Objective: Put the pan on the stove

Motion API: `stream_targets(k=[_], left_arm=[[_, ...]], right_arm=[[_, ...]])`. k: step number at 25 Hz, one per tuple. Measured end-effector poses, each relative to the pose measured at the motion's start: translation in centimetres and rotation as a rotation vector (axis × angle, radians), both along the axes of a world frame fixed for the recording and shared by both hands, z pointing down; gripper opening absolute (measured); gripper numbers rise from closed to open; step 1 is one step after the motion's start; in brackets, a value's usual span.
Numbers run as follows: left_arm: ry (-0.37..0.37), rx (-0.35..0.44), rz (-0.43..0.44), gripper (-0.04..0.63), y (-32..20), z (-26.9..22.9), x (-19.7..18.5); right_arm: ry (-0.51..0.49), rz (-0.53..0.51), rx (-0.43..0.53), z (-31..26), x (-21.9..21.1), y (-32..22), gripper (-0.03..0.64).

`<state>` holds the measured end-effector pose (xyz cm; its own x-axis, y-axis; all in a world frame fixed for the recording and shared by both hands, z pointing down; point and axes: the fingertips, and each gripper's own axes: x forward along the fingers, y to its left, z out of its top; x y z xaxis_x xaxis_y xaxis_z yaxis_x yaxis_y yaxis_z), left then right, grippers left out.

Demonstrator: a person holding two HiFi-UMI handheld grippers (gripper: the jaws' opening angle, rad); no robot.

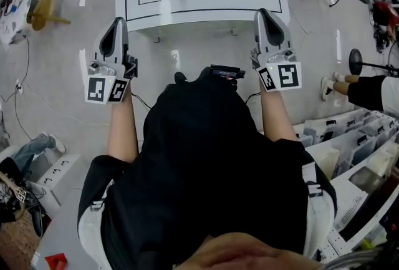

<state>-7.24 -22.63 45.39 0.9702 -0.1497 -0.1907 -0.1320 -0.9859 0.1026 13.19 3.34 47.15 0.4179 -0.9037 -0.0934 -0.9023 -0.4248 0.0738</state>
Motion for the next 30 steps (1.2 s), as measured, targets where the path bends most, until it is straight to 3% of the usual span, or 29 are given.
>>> stream_targets(k=[6, 11, 21, 26, 30], left_arm=[[-0.102, -0.030, -0.125, 0.017, 3.0, 4.4, -1.7], [-0.147, -0.044, -0.168, 0.017, 7.9, 6.1, -1.0], [-0.221, -0.018, -0.092, 0.017, 18.4, 6.5, 1.5], [-0.233, -0.016, -0.099, 0.017, 19.4, 6.6, 1.3], [-0.233, -0.020, -0.057, 0.017, 19.2, 7.1, 1.2]], right_arm=[[-0.013, 0.062, -0.016, 2.4, 0.2, 5.1, 0.029], [-0.016, 0.043, -0.037, 3.7, 0.5, 9.8, 0.028], [-0.076, -0.005, -0.025, 7.1, 0.4, 16.0, 0.028], [-0.086, -0.018, -0.015, 7.8, -0.1, 16.3, 0.026], [-0.095, 0.007, -0.028, 8.3, -1.0, 16.0, 0.026]])
